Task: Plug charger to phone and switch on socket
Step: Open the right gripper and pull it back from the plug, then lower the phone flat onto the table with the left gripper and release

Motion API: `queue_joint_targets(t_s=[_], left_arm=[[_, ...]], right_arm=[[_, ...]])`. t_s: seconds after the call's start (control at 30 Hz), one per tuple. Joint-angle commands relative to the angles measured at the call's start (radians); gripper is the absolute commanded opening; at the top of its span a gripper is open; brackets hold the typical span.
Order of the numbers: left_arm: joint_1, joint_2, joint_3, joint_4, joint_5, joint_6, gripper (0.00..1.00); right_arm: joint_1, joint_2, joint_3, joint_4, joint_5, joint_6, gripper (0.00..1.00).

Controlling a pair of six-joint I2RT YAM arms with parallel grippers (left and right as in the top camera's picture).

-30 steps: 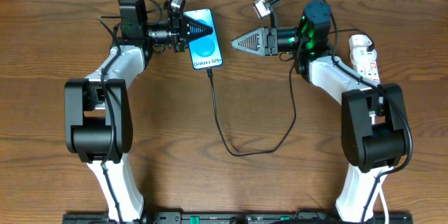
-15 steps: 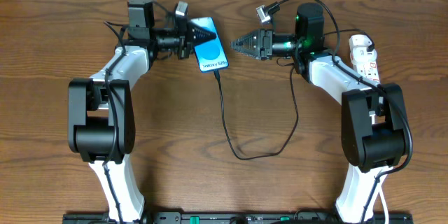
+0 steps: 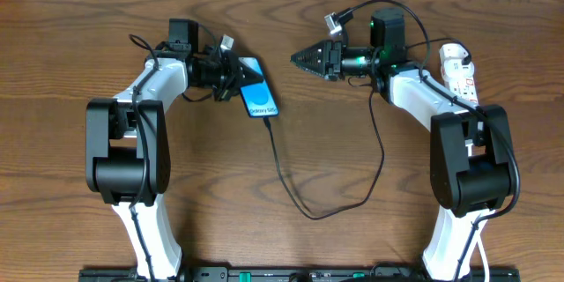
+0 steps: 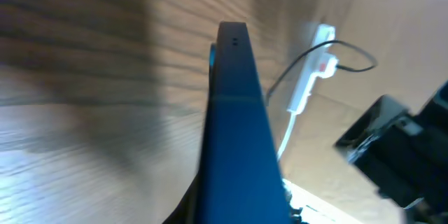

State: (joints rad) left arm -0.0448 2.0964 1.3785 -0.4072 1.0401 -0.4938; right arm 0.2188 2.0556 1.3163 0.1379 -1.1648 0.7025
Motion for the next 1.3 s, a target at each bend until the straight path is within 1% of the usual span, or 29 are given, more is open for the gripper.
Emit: queue_joint_targets(t_s=[0.0,0.13,0.17,0.3,0.43,0.53,1.03,1.27], left_arm=[[-0.001,-0.005,0.011,-0.035,-0.046,0.148,0.07],[0.0,-0.005,0.011,-0.078,-0.066,0.212,0.07],[0.0,-0.004,0.011,-0.086,-0.066,0.229,0.07],[0.0,-0.003,0.011,-0.086,-0.069,0.244,0.07],[-0.001,-0.002,0.011,-0.093,-0.152,0.242,0.07],[0.0,0.002,0.011,-0.097,-0.156,0.242,0.07],[0.0,0.007,0.0,-0.1,-0.197,0.238,0.07],[0.0,0.047,0.0,-0.1,-0.2,0.235,0.08]], right_arm=[[-0.008,0.005,0.057,-0.084,0.058,-0.129,0.67],[-0.005,0.003,0.138,-0.318,0.159,-0.275,0.67],[-0.001,0.003,0.178,-0.416,0.208,-0.335,0.67],[0.018,0.003,0.292,-0.655,0.373,-0.476,0.67],[0.051,0.003,0.383,-0.8,0.547,-0.525,0.68],[0.075,0.003,0.404,-0.827,0.612,-0.525,0.69],[0.151,0.003,0.404,-0.888,0.753,-0.528,0.76],[0.151,0.003,0.404,-0.907,0.756,-0.528,0.76]])
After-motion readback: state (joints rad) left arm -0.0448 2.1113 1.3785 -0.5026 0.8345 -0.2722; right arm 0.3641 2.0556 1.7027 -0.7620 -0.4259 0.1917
